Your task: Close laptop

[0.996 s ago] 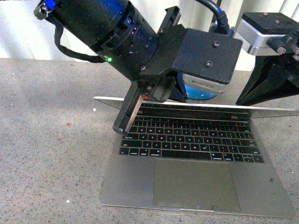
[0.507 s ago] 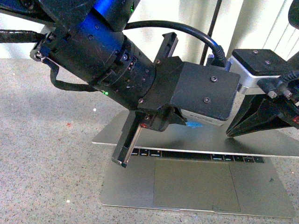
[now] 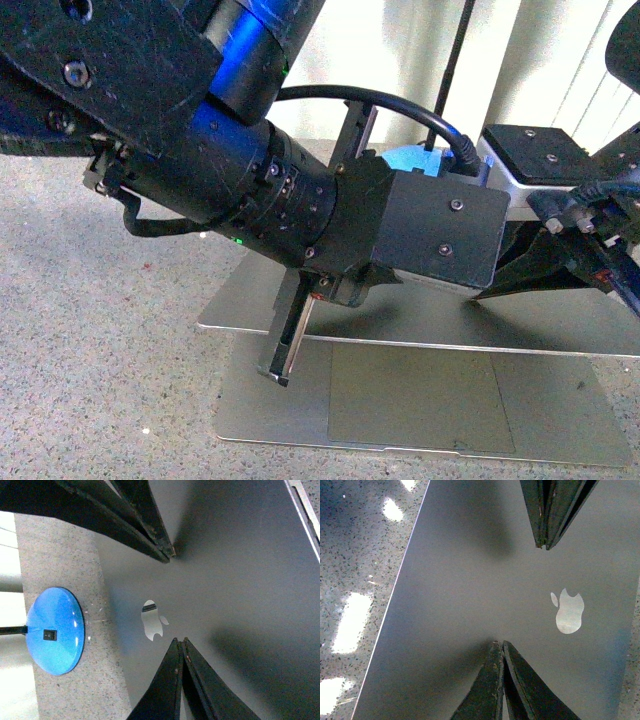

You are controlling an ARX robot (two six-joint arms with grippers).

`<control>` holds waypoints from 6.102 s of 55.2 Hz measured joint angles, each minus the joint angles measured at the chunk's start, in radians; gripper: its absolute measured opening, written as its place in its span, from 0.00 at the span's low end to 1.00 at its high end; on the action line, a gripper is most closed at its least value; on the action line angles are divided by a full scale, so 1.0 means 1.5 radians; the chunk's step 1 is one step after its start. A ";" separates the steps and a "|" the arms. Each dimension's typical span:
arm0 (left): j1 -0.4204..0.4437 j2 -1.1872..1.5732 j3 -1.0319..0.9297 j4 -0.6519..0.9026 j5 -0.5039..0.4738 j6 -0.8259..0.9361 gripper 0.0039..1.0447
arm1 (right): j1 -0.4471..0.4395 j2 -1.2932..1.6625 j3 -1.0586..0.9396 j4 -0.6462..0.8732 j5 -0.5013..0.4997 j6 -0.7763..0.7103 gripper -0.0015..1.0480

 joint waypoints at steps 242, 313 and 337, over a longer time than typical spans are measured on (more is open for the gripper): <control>0.343 -1.073 -0.709 0.211 -0.282 -0.965 0.03 | -0.076 -1.010 -0.846 0.811 0.452 1.098 0.03; 0.343 -1.283 -0.709 -0.003 -0.282 -0.965 0.03 | -0.076 -1.341 -0.845 0.483 0.452 1.098 0.04; 0.343 -1.283 -0.709 -0.003 -0.282 -0.965 0.81 | -0.076 -1.341 -0.845 0.483 0.452 1.098 0.82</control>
